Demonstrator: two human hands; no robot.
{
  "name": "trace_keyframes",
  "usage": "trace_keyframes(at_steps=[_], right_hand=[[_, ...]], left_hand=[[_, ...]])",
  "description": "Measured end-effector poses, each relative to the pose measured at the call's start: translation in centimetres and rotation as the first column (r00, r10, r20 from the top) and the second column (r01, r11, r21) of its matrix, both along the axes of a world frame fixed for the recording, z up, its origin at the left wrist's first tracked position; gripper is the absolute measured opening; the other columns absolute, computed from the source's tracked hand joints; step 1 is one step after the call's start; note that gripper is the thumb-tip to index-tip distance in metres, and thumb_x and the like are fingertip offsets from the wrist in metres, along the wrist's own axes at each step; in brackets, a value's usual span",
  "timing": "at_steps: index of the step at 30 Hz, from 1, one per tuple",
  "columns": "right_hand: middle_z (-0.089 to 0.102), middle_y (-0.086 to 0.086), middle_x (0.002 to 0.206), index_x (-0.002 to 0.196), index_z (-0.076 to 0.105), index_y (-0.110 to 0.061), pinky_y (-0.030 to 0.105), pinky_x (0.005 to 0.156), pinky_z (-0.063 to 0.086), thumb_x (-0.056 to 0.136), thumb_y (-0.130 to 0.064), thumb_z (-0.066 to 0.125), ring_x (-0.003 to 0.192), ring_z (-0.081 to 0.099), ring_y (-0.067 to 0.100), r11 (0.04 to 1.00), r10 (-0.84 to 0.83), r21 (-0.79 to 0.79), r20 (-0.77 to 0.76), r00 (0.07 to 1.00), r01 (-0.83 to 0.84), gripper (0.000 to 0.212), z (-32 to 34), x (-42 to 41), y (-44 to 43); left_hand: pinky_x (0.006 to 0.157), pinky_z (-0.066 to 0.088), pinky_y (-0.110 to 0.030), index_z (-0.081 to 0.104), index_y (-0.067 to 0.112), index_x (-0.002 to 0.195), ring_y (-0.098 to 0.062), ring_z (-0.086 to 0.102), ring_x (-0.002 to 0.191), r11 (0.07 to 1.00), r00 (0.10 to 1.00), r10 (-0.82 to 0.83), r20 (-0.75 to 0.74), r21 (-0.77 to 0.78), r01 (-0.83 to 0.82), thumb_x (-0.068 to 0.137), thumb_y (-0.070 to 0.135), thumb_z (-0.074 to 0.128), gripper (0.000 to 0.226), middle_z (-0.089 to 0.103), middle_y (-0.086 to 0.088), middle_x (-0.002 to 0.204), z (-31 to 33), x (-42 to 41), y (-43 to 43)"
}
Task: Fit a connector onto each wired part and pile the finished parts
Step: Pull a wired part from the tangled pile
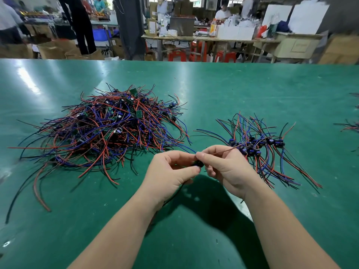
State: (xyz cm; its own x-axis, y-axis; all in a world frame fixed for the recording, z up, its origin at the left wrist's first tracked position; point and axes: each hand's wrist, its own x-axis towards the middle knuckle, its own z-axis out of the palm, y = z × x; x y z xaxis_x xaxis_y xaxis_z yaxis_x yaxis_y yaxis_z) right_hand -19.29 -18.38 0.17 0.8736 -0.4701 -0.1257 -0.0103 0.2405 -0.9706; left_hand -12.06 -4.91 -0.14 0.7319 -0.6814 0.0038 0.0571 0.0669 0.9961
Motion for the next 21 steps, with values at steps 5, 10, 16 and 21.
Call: trace_keyframes(at_steps=[5,10,16,21], right_hand=[[0.056,0.003,0.058,0.062,0.064,-0.012,0.013,0.046,0.041,0.063,-0.014,0.072,0.045,0.046,0.007,0.981,0.079,0.173,0.034,0.996,-0.084,0.008,0.12,-0.08,-0.36],[0.061,0.008,0.062,0.061,0.068,-0.011,0.014,0.048,0.041,0.06,-0.009,0.074,0.049,0.046,0.01,0.986,0.14,0.082,0.028,0.99,-0.142,0.007,0.18,-0.3,-0.42],[0.063,0.007,0.06,0.069,0.067,-0.006,0.015,0.048,0.046,0.062,-0.01,0.071,0.049,0.057,0.011,0.998,0.059,0.022,0.016,0.998,-0.059,0.009,0.07,-0.12,-0.57],[0.061,0.002,0.058,0.079,0.059,-0.008,0.017,0.046,0.048,0.069,-0.013,0.067,0.05,0.06,0.01,0.978,-0.065,0.204,0.078,0.995,0.048,0.014,0.33,-0.1,-0.88]], left_hand=[[0.054,0.052,-0.019,0.073,0.019,0.073,-0.007,0.062,0.059,1.0,0.998,-0.003,0.064,0.009,0.003,0.074,-0.009,0.073,0.028,0.071,0.005,0.068,-0.04,0.21,0.02],[0.06,0.05,-0.022,0.075,0.019,0.071,-0.011,0.06,0.061,1.0,0.987,0.002,0.16,0.03,-0.007,0.073,-0.004,0.076,0.023,0.071,0.004,0.071,-0.37,0.3,0.02],[0.062,0.055,-0.029,0.07,0.018,0.079,-0.014,0.063,0.065,0.997,0.987,0.055,0.151,0.04,-0.062,0.072,0.0,0.079,0.021,0.073,0.006,0.074,-0.54,0.45,-0.06],[0.053,0.051,-0.022,0.068,0.016,0.082,-0.011,0.06,0.055,0.997,0.986,0.076,0.149,0.004,-0.077,0.072,-0.001,0.079,0.022,0.069,0.006,0.067,-0.46,0.69,0.01]])
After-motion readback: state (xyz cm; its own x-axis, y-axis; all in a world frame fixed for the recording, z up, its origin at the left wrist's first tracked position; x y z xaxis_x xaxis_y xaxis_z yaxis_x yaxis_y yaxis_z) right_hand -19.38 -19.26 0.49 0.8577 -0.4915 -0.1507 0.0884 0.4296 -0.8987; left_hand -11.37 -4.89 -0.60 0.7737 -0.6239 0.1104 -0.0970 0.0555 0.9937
